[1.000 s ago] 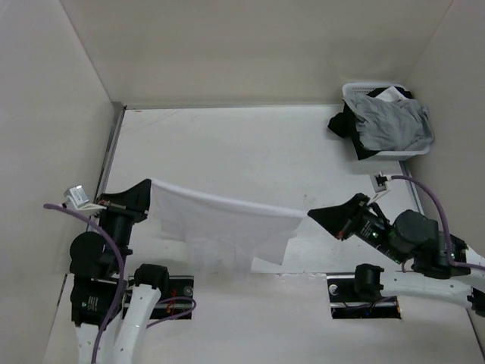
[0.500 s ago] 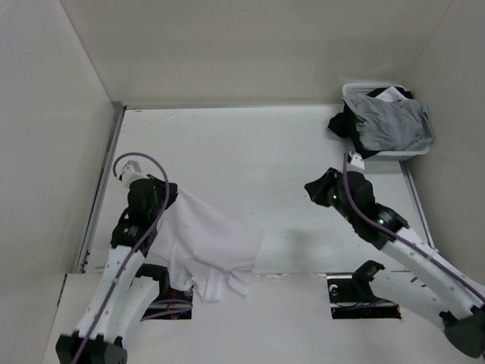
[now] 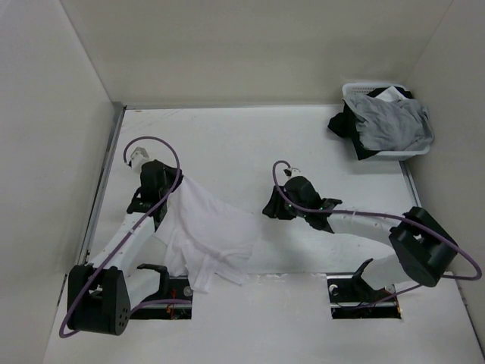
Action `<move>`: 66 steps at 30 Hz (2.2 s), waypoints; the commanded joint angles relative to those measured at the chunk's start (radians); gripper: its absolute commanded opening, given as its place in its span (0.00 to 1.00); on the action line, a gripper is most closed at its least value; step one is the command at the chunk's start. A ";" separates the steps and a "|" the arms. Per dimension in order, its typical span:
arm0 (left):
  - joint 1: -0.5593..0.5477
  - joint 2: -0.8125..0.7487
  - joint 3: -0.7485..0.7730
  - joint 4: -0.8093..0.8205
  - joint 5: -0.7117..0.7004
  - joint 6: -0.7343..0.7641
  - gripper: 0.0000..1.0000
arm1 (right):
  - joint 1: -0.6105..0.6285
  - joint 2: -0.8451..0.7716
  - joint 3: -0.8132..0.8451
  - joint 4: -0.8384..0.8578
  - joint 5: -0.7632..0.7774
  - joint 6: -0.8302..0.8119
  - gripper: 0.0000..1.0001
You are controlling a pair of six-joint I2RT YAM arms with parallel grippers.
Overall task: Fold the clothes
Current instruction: Fold the tank top
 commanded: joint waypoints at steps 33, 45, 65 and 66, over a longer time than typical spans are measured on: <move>0.028 -0.023 -0.049 0.131 0.025 -0.020 0.00 | -0.018 0.155 -0.058 0.260 0.078 0.104 0.01; -0.038 0.206 0.034 0.261 0.001 -0.077 0.00 | -0.294 0.236 0.236 0.147 0.050 -0.059 0.00; -0.003 0.156 -0.058 0.372 0.137 -0.155 0.00 | -0.359 0.123 0.203 0.105 0.061 -0.091 0.01; -0.001 0.111 -0.087 0.363 0.151 -0.156 0.00 | -0.353 0.092 0.174 0.109 0.070 -0.090 0.01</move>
